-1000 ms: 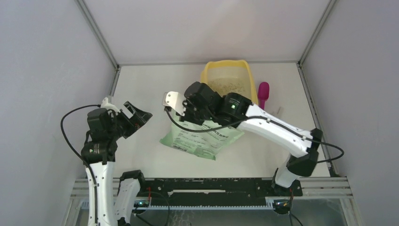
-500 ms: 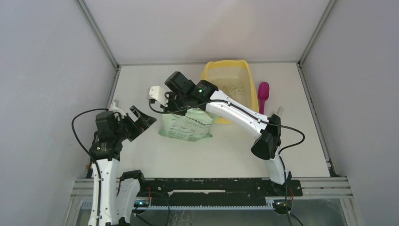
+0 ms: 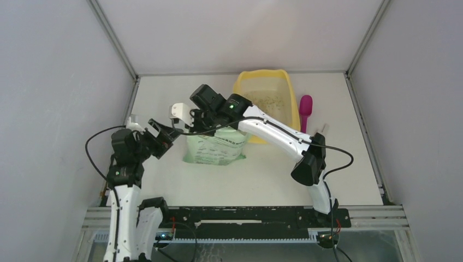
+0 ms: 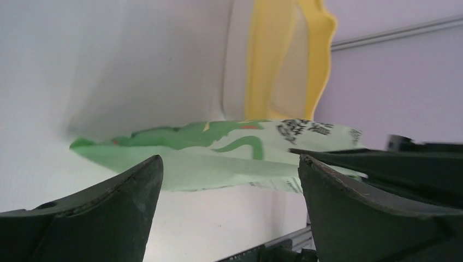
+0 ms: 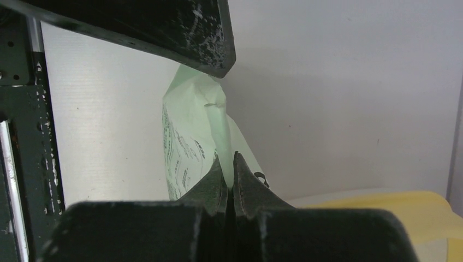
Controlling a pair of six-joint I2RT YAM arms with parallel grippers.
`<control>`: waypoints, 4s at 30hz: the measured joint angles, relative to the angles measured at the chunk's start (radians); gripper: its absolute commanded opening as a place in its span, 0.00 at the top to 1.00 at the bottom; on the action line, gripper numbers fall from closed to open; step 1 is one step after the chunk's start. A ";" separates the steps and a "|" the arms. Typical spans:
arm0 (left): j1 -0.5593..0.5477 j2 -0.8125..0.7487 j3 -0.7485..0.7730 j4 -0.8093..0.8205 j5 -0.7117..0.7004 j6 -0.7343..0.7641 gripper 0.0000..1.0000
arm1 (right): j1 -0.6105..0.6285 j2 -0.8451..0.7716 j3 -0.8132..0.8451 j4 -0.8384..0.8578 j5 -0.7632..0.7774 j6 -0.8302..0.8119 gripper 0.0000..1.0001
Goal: Fill the litter box with clean litter
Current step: Adjust the cat litter bag at the center of the board, then close the cat litter bag at the center of the board.
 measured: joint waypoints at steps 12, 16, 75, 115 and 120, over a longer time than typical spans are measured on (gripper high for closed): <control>-0.001 -0.091 -0.117 0.171 0.048 0.042 0.07 | -0.058 -0.031 0.000 0.114 -0.177 0.079 0.34; -0.001 -0.108 -0.138 0.174 0.051 0.048 0.07 | -0.093 -0.087 -0.045 0.177 -0.237 0.171 0.21; -0.005 -0.182 -0.237 0.618 0.114 0.015 0.01 | -0.555 -0.550 -1.336 1.309 -0.762 0.558 0.63; -0.458 0.025 -0.355 0.863 -0.295 0.323 0.90 | -0.716 -0.537 -1.499 1.620 -0.930 0.753 1.00; -0.463 0.016 -0.355 0.841 -0.300 0.357 1.00 | -0.720 -0.537 -1.508 1.633 -0.931 0.755 1.00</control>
